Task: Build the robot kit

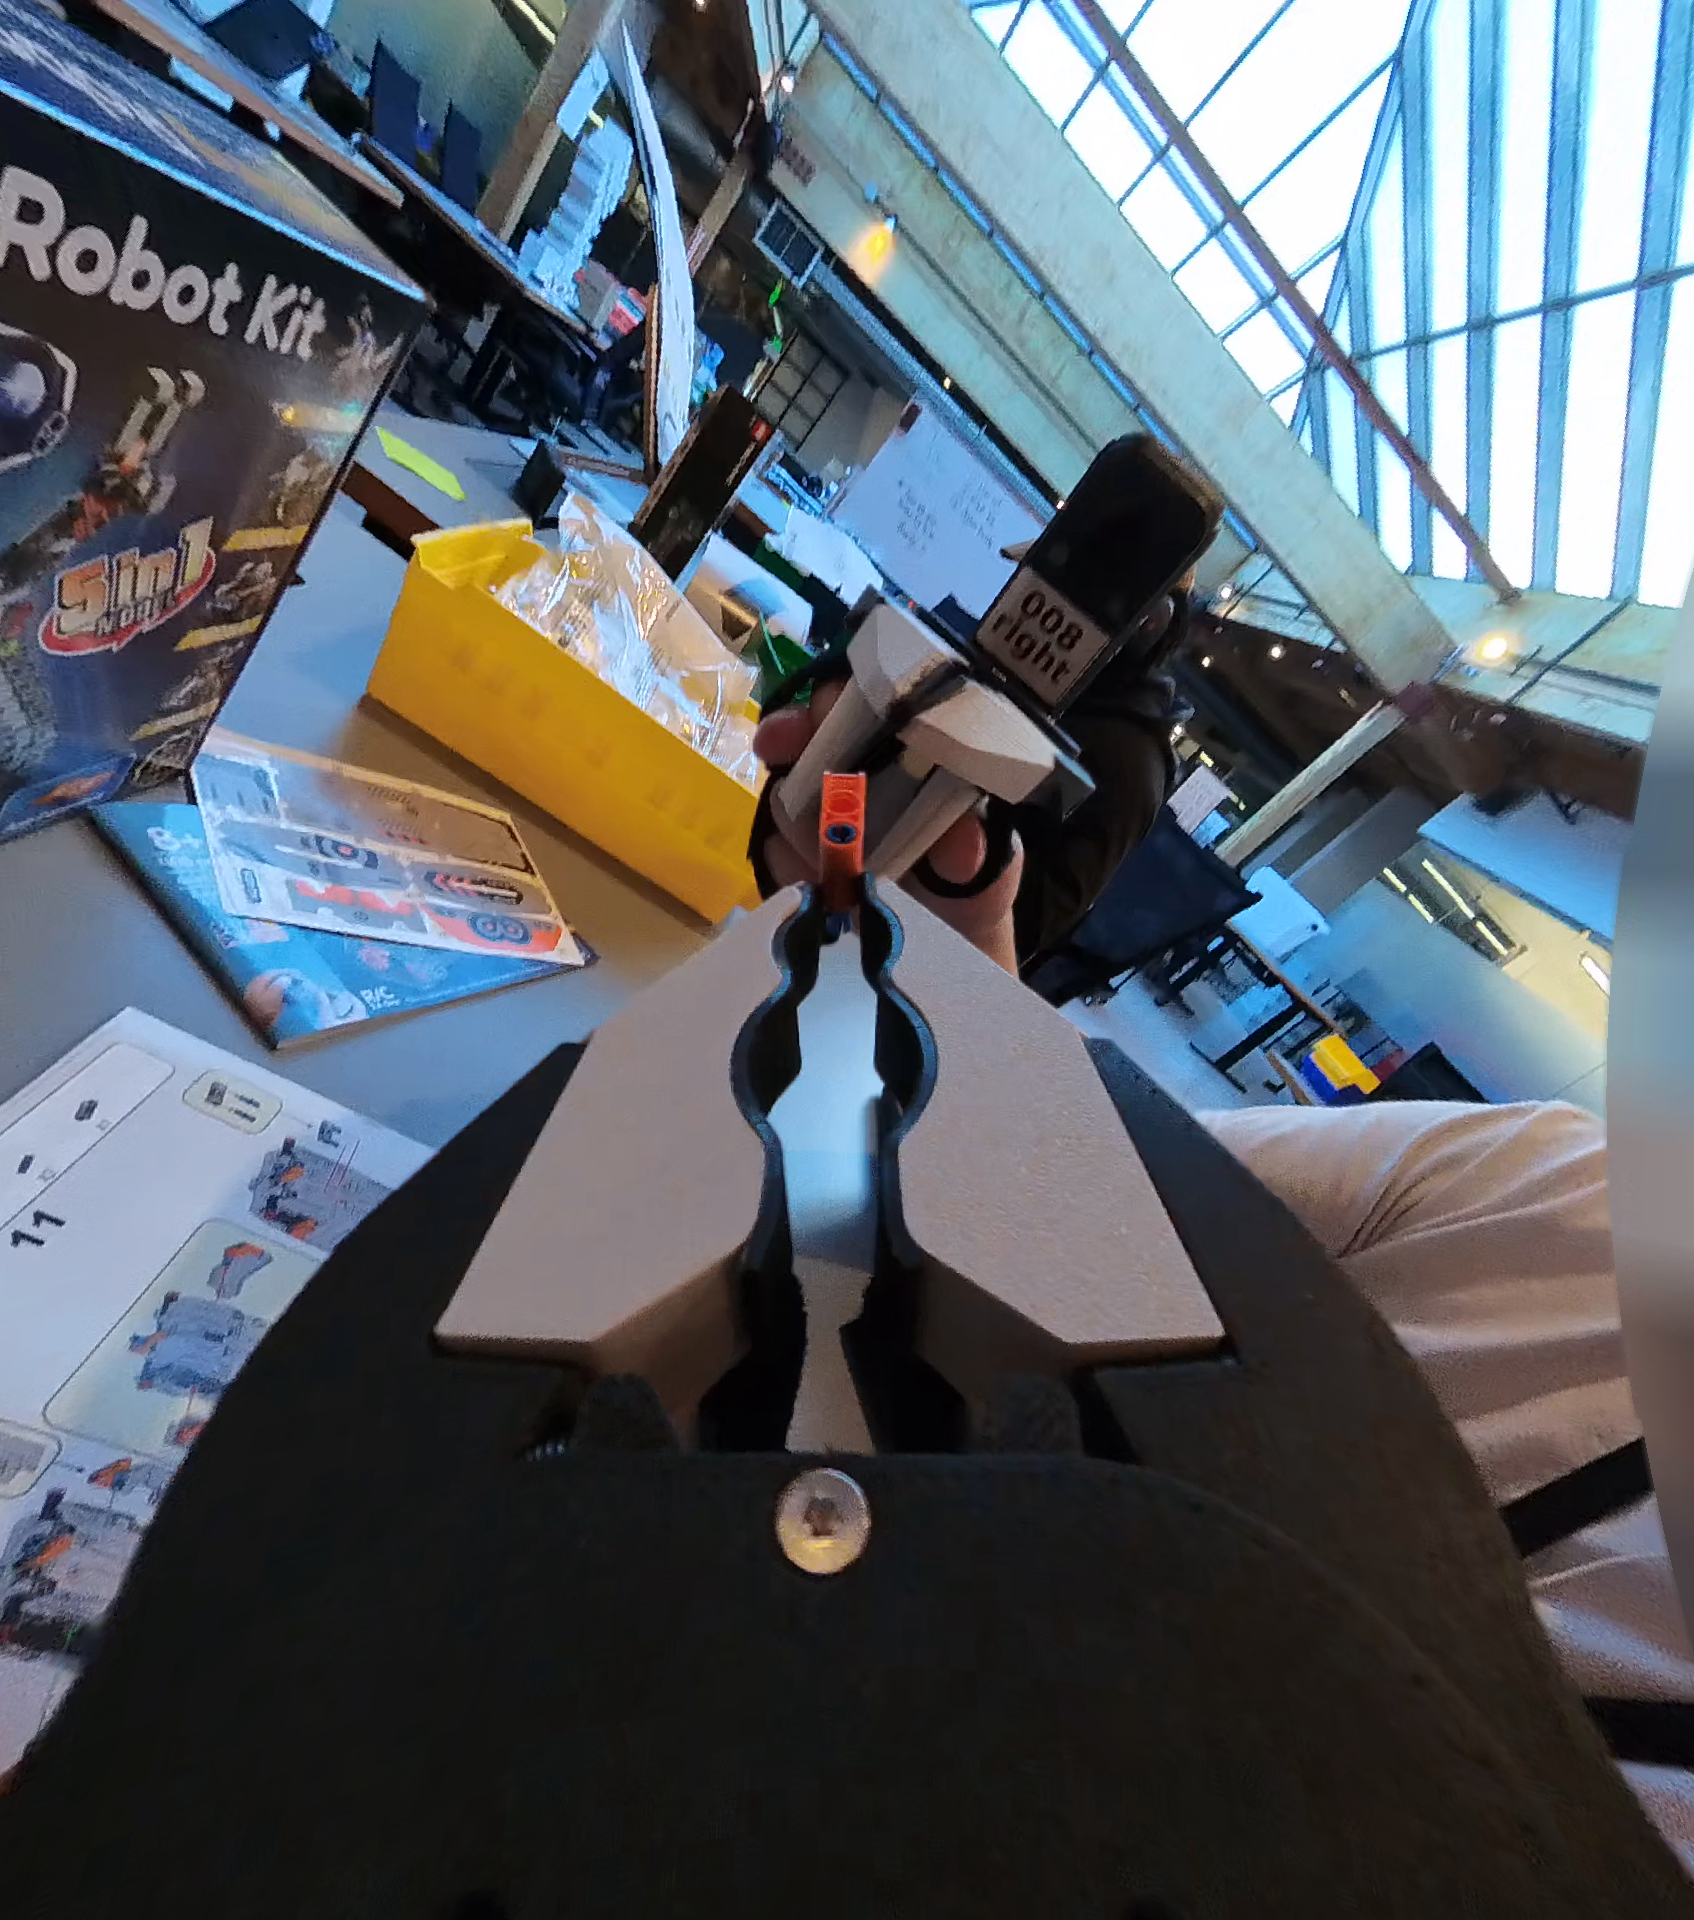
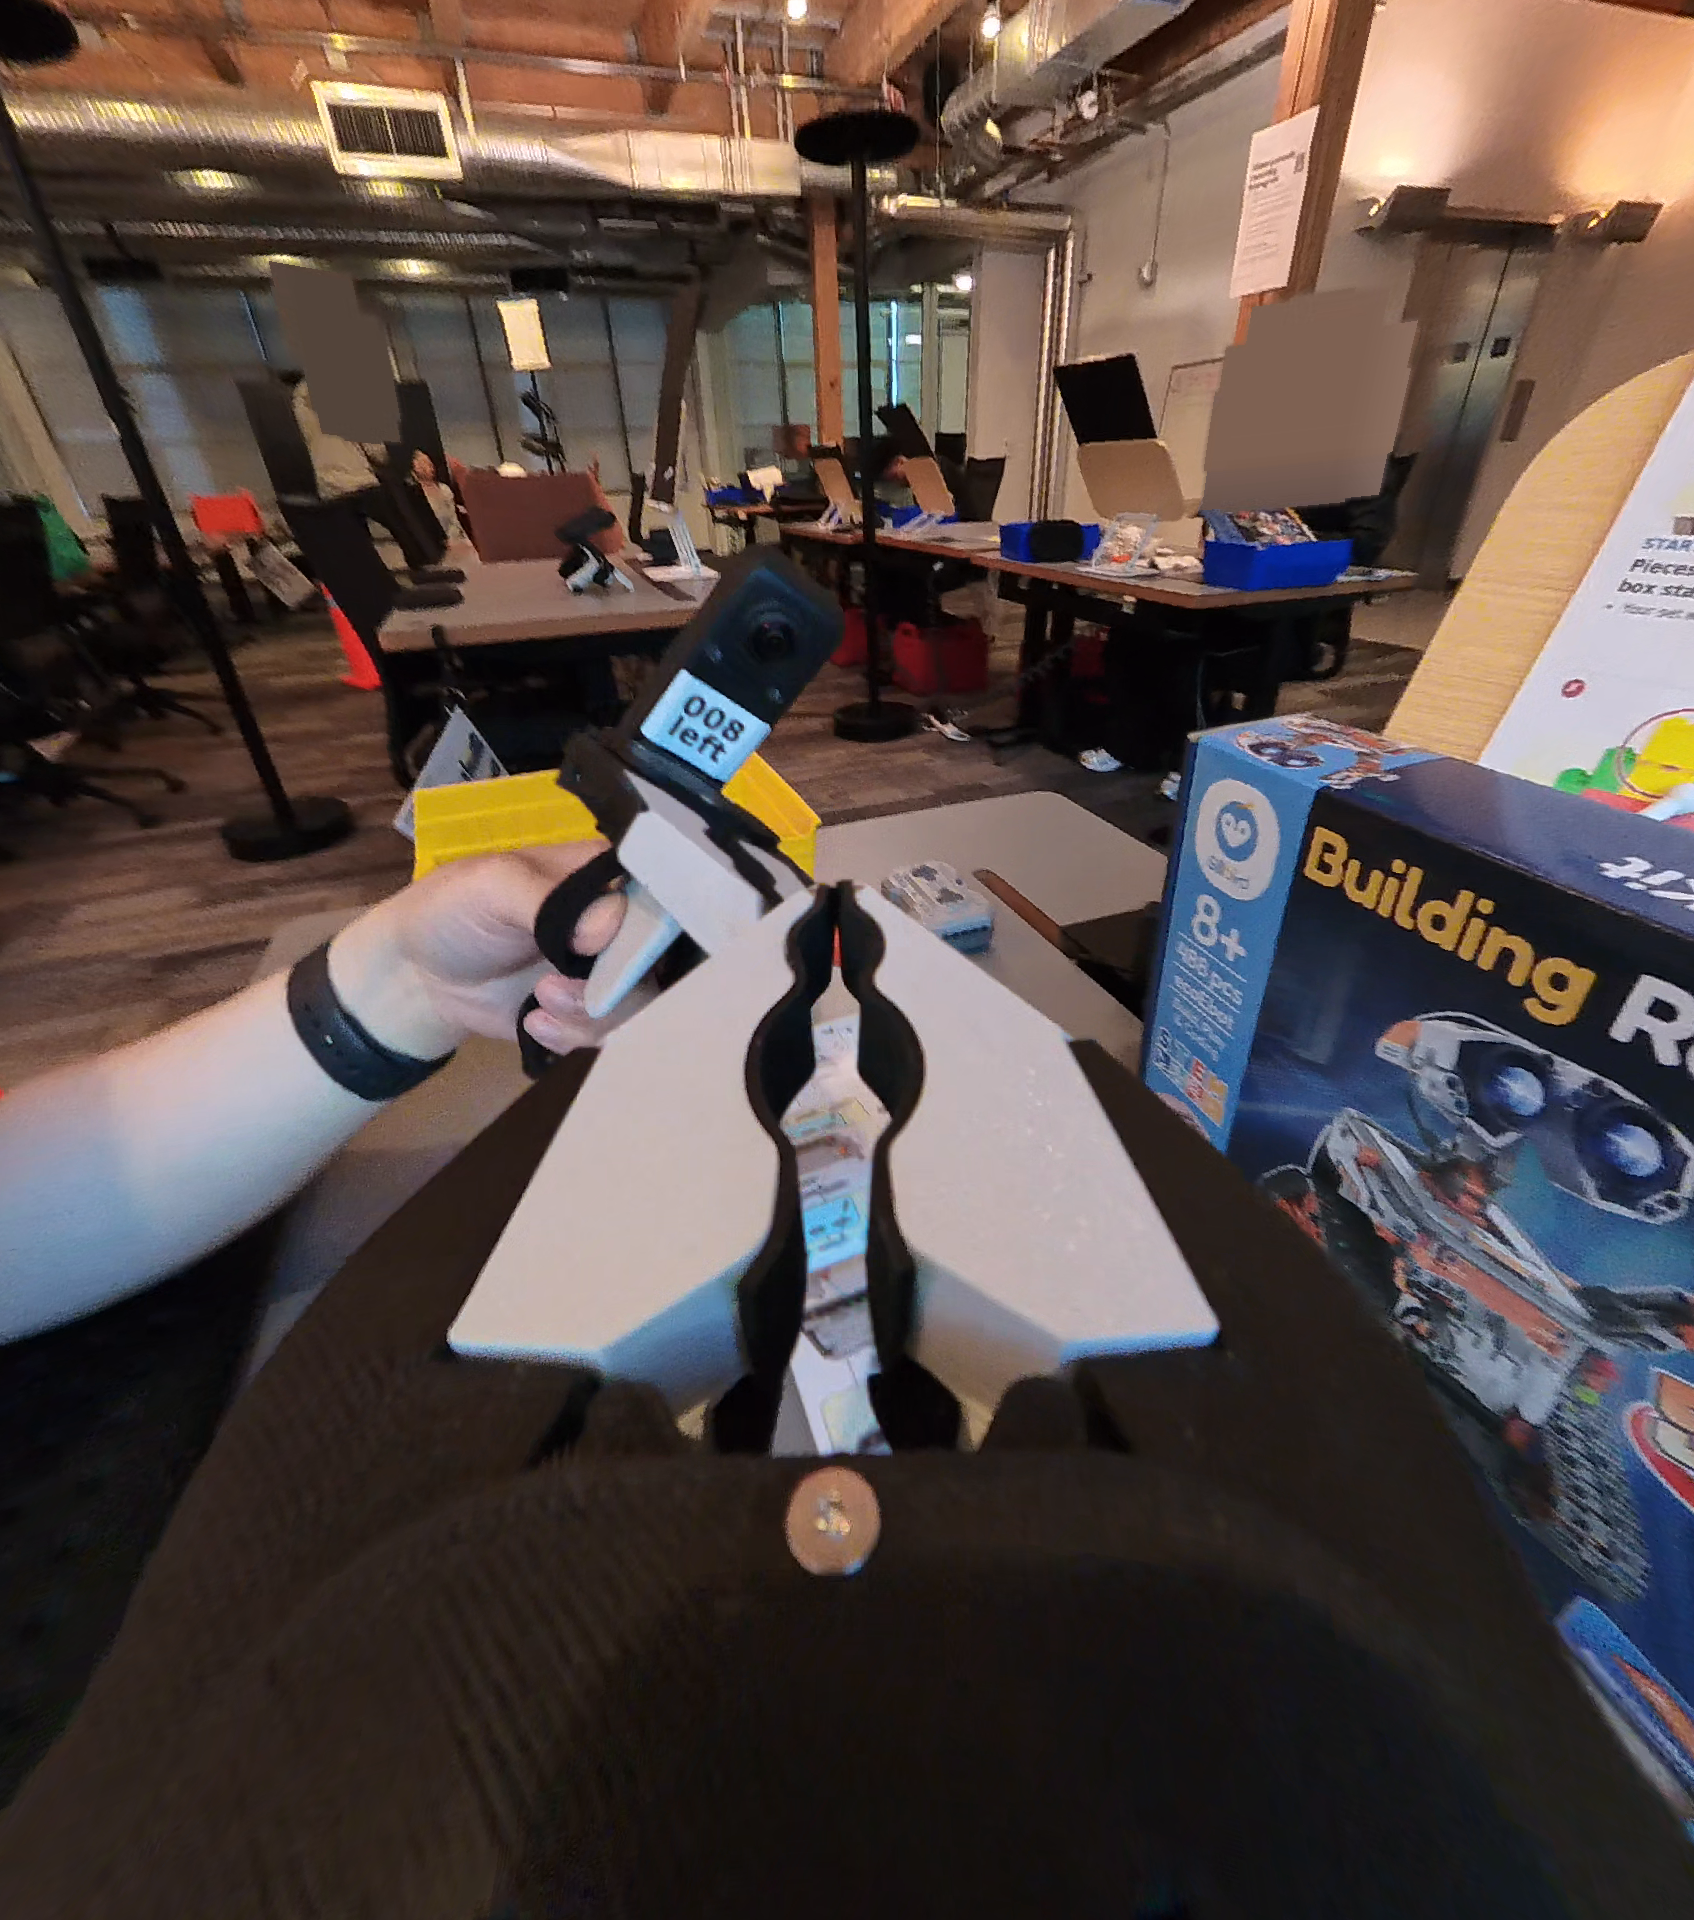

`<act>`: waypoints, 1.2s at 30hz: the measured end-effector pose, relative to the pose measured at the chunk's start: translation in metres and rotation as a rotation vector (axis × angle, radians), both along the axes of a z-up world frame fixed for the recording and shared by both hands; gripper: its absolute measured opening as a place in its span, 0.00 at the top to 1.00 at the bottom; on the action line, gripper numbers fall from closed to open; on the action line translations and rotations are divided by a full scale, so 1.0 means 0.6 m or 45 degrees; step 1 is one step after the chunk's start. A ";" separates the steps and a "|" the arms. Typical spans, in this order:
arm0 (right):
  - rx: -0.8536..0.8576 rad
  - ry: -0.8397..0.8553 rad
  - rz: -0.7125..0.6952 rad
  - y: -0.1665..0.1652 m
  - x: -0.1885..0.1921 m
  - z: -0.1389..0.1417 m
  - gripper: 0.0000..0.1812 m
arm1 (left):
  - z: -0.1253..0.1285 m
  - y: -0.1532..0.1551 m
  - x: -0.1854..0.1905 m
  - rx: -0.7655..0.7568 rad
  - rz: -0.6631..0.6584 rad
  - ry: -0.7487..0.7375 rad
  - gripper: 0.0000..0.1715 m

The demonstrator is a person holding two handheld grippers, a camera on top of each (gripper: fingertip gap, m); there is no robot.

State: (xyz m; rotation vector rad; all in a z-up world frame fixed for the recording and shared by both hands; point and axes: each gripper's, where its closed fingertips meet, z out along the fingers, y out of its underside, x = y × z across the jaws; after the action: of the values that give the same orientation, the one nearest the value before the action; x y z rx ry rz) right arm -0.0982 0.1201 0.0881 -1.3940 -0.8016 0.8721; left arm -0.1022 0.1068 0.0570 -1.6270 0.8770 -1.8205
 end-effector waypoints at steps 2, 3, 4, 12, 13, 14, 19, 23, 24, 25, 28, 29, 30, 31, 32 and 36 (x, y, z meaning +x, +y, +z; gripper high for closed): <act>0.015 -0.074 -0.007 0.000 0.004 -0.007 1.00 | -0.010 -0.007 -0.001 -0.011 -0.032 0.066 0.97; 0.041 -0.121 -0.008 -0.001 0.006 -0.011 1.00 | -0.016 -0.013 -0.003 -0.024 -0.057 0.102 0.97; 0.086 -0.188 -0.013 -0.002 0.007 -0.017 1.00 | -0.022 -0.016 -0.005 -0.043 -0.070 0.136 0.97; 0.718 -0.717 -0.014 -0.039 -0.011 -0.057 0.85 | -0.061 -0.045 -0.026 -0.096 -0.191 0.356 0.97; 0.724 -0.736 0.027 -0.047 -0.019 -0.063 0.85 | -0.061 -0.046 -0.027 -0.086 -0.192 0.359 0.97; 0.725 -0.749 0.053 -0.052 -0.025 -0.068 0.85 | -0.059 -0.045 -0.026 -0.081 -0.185 0.350 0.97; 0.731 -0.785 0.090 -0.055 -0.041 -0.084 0.87 | -0.056 -0.054 -0.026 -0.076 -0.212 0.352 0.97; 0.739 -0.839 0.097 -0.053 -0.044 -0.097 0.96 | -0.058 -0.063 -0.023 -0.065 -0.248 0.363 0.97; 0.728 -0.845 0.102 -0.053 -0.044 -0.099 0.96 | -0.057 -0.062 -0.023 -0.071 -0.244 0.359 0.97; 0.699 -0.840 0.101 -0.051 -0.042 -0.100 0.97 | -0.051 -0.058 -0.023 -0.091 -0.230 0.335 0.95; 0.576 -0.733 0.127 -0.051 -0.041 -0.092 0.97 | -0.010 -0.040 -0.036 -0.146 -0.149 0.188 0.83; 0.566 -0.677 0.146 -0.056 -0.042 -0.084 0.97 | -0.004 -0.037 -0.045 -0.111 -0.125 0.187 0.86; 0.565 -0.625 0.161 -0.061 -0.042 -0.074 0.97 | -0.001 -0.035 -0.056 -0.073 -0.101 0.206 0.86; 0.563 -0.578 0.173 -0.066 -0.042 -0.063 0.97 | 0.006 -0.035 -0.067 -0.040 -0.077 0.215 0.86; 0.559 -0.538 0.188 -0.072 -0.042 -0.054 0.97 | 0.018 -0.035 -0.078 -0.009 -0.052 0.200 0.87; 0.566 -0.388 0.233 -0.099 -0.043 -0.010 0.97 | 0.082 -0.041 -0.117 0.094 0.058 0.052 0.87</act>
State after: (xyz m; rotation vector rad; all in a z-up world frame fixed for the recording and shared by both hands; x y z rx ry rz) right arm -0.1243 0.0608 0.0820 -1.0779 -1.2869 0.5742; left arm -0.1721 0.0824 0.1060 -1.6296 0.9072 -1.7095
